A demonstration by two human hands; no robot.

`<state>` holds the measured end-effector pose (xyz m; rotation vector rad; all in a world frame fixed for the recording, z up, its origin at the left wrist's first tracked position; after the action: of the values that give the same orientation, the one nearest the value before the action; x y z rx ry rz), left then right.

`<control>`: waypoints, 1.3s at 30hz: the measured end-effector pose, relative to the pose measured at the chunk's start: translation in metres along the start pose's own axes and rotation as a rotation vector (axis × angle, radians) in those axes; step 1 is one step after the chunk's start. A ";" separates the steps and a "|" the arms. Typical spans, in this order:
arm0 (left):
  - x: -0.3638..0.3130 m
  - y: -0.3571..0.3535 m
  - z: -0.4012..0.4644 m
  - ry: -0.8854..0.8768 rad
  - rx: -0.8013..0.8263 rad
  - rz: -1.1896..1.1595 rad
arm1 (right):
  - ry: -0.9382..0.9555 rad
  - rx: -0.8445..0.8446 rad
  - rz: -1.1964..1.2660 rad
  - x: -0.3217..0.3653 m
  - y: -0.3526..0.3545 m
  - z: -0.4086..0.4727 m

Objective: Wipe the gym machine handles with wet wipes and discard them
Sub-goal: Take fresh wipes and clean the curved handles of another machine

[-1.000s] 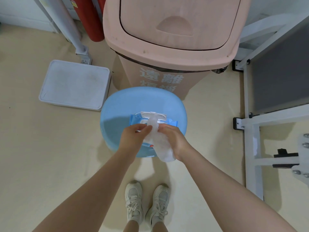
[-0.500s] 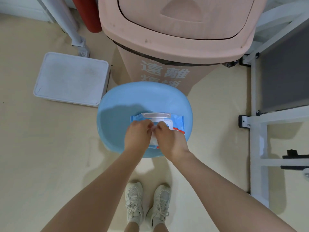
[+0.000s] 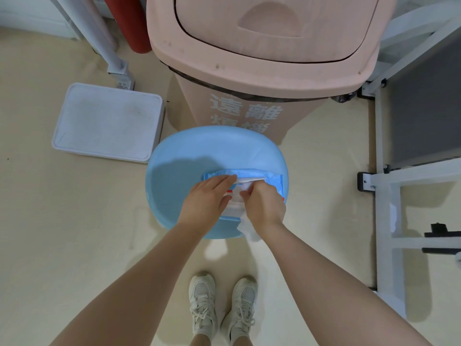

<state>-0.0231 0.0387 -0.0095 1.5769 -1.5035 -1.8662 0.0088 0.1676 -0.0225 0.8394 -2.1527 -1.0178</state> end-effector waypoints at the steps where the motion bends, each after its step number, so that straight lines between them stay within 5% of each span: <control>1: -0.002 -0.002 -0.001 -0.008 0.000 -0.001 | -0.036 0.004 0.029 -0.002 -0.001 0.000; 6: -0.011 -0.009 0.000 -0.020 0.004 -0.040 | -0.149 0.002 0.537 -0.025 0.006 -0.022; 9: -0.013 -0.013 -0.002 -0.008 0.014 0.019 | 0.089 -0.098 0.125 -0.033 0.028 -0.039; 12: -0.014 -0.026 -0.007 -0.054 0.069 0.156 | 0.292 0.115 -0.449 -0.031 0.017 -0.037; 15: -0.012 -0.041 -0.011 -0.047 0.091 0.245 | 0.302 0.333 -0.583 -0.028 0.005 -0.036; 18: -0.017 -0.043 -0.005 0.010 0.160 0.314 | 0.271 0.360 -0.486 -0.019 0.009 -0.027; 21: -0.031 -0.016 -0.007 0.174 0.244 0.077 | 0.361 0.339 -0.146 0.002 0.033 -0.038; 25: -0.059 0.072 -0.062 0.506 0.046 -0.854 | 0.340 0.478 0.484 0.037 0.085 -0.102; 27: -0.076 0.120 -0.105 0.563 0.015 -1.078 | 0.429 0.613 0.565 0.066 0.106 -0.146; 39: -0.042 0.370 -0.409 0.532 -0.363 -0.906 | 0.690 1.155 0.364 0.279 0.111 -0.418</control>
<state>0.1929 -0.3002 0.3709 2.4931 -0.1858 -1.6858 0.1136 -0.1651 0.3555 0.9938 -1.9957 0.7358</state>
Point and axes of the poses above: each hand's wrist, its own z-axis towards the middle knuckle, its own y-axis out of the back of the hand, x = y × z, the point moved 5 cm from there along z, towards the middle knuckle, and after that the axes turned 4 degrees about -z, right-handed, at the moved point
